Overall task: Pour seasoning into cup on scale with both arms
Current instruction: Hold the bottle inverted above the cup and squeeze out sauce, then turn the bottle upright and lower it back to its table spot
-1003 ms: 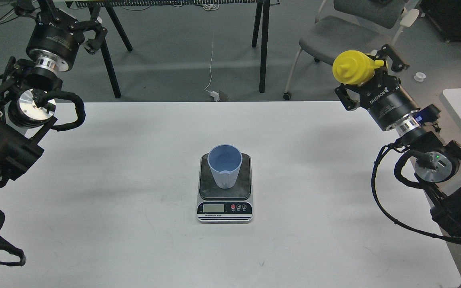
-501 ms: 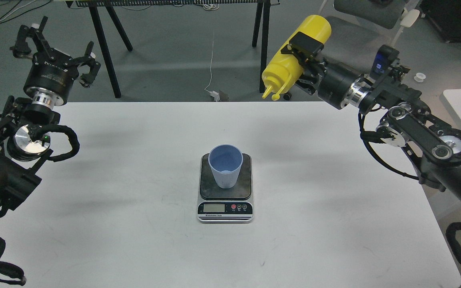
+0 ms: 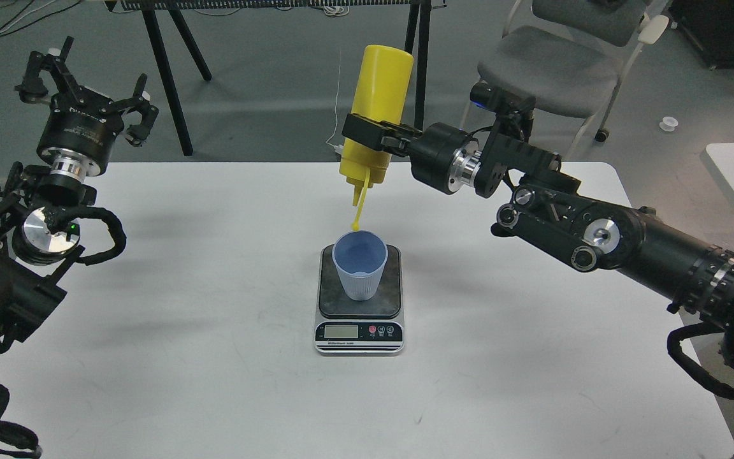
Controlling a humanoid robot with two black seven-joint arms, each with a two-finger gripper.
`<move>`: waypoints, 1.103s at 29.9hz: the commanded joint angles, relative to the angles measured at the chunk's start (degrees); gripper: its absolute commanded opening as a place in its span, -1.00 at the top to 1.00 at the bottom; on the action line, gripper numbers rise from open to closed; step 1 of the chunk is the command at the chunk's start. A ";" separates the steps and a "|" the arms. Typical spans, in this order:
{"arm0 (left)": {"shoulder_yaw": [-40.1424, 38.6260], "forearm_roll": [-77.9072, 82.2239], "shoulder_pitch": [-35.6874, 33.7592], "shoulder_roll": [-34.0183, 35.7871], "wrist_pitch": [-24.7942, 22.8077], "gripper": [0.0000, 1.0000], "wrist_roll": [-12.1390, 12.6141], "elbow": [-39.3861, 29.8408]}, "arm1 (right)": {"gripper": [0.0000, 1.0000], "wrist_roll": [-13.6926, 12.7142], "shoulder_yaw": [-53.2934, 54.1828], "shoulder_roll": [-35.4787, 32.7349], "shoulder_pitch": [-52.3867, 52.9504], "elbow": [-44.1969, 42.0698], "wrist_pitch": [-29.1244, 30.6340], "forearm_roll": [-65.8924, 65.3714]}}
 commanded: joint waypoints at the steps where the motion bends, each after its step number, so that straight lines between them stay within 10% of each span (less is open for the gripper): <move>1: -0.07 -0.09 -0.10 0.14 0.02 -0.99 0.00 -0.01 | 0.31 -0.02 -3.15 3.28 0.20 -3.44 -3.95 -3.08; 14: -1.65 -0.09 -0.01 0.66 0.02 -0.99 0.00 -0.10 | 0.31 -0.02 -15.47 5.22 3.89 -4.24 -4.92 -10.82; 33: -1.47 0.00 -0.19 2.07 0.02 -0.99 0.08 -0.19 | 0.30 -0.37 -6.60 -4.26 -0.23 5.94 -4.05 4.36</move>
